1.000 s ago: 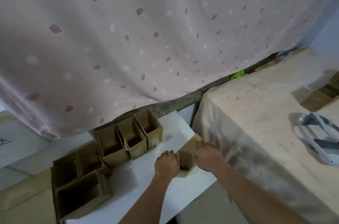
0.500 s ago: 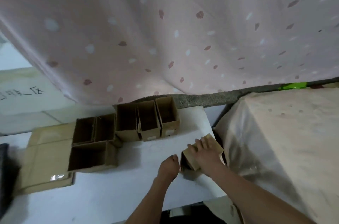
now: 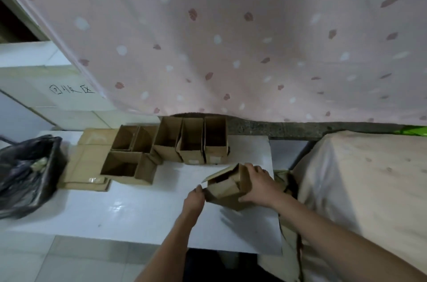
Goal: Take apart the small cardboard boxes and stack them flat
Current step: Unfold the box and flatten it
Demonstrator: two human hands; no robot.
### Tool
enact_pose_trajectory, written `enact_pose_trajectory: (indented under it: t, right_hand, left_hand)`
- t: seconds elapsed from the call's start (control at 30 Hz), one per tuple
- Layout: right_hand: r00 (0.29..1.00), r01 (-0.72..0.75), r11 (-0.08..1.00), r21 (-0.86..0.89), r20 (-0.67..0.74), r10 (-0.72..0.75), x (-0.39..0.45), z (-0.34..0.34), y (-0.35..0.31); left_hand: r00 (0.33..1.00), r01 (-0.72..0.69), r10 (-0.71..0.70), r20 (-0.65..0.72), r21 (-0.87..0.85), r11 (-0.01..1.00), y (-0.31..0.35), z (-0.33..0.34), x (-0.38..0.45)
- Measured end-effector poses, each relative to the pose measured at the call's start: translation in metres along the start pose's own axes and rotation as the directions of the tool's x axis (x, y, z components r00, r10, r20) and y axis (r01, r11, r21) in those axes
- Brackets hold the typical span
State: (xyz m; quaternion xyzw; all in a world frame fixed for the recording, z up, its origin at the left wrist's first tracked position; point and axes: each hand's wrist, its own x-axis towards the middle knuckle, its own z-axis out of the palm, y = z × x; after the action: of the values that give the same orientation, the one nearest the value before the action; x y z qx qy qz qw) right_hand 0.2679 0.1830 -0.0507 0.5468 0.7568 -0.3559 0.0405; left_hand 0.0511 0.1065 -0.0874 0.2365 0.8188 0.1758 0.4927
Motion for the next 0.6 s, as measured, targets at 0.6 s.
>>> enact_pose_trajectory:
  t: [0.6]
  right_hand:
    - [0.949, -0.261, 0.757, 0.599, 0.304, 0.087, -0.014, 0.04, 0.049]
  left_hand:
    - [0.992, 0.105, -0.065, 0.109, -0.416, 0.903, -0.008, 0.033, -0.014]
